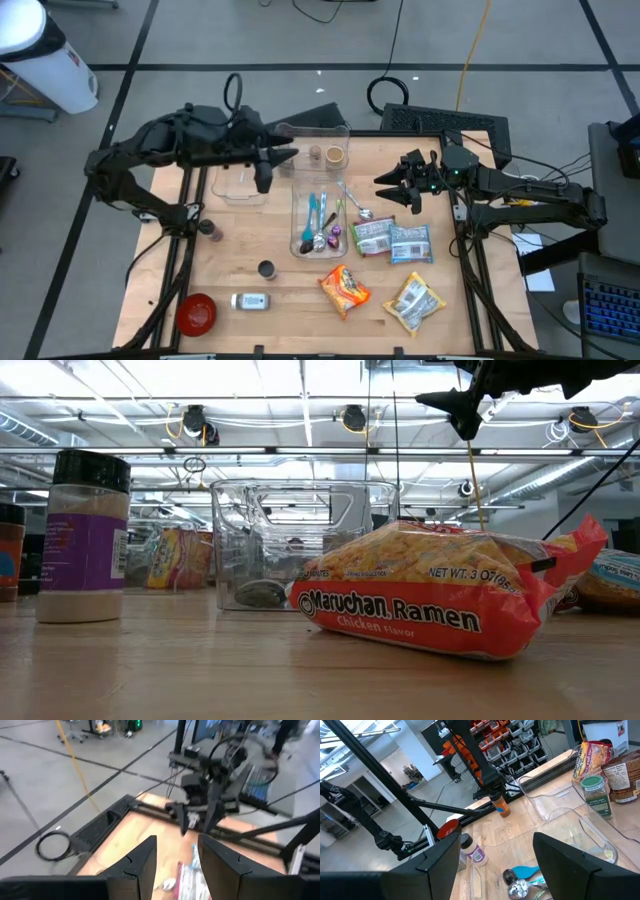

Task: Pick & Place Food Item
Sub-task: Put the orange seasoning bottle into the top right transparent bin

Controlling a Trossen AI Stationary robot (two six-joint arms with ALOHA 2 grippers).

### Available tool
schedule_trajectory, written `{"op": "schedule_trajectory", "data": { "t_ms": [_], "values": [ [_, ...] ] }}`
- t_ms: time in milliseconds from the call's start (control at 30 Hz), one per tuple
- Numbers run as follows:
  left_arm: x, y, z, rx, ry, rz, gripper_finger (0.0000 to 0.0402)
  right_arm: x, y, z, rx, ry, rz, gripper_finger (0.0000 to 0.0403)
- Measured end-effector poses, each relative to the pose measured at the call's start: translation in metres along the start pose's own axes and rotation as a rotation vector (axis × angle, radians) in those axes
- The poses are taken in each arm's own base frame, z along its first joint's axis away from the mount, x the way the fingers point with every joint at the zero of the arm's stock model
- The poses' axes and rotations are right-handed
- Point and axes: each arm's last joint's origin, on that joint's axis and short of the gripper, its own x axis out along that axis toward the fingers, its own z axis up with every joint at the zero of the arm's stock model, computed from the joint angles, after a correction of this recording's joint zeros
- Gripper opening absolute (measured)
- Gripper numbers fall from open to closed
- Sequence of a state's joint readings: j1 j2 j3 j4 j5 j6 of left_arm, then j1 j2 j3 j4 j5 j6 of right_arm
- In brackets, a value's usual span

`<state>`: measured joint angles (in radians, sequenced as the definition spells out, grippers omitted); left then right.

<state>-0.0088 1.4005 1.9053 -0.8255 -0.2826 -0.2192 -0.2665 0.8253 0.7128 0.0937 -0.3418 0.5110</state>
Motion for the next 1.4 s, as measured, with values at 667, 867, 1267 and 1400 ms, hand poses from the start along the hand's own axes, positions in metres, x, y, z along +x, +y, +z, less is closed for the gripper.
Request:
{"op": "schedule_trajectory", "data": {
  "t_ms": [667,867,1267,1400],
  "values": [
    [-0.037,0.005,-0.116,-0.129,-0.151,-0.123,0.015,0.0,0.0,0.0,0.0,0.0,0.001,0.0242],
    [-0.026,0.017,-0.168,-0.271,-0.234,-0.149,0.015,0.0,0.0,0.0,-0.001,-0.001,0.001,0.0242],
    [-0.012,0.022,-0.213,-0.402,-0.126,-0.134,0.015,0.0,0.0,0.0,-0.001,-0.002,0.001,0.0242],
    [-0.012,0.024,-0.209,-0.398,-0.165,-0.12,0.015,0.0,0.0,0.0,-0.001,-0.002,0.001,0.0242]
  ]
}}
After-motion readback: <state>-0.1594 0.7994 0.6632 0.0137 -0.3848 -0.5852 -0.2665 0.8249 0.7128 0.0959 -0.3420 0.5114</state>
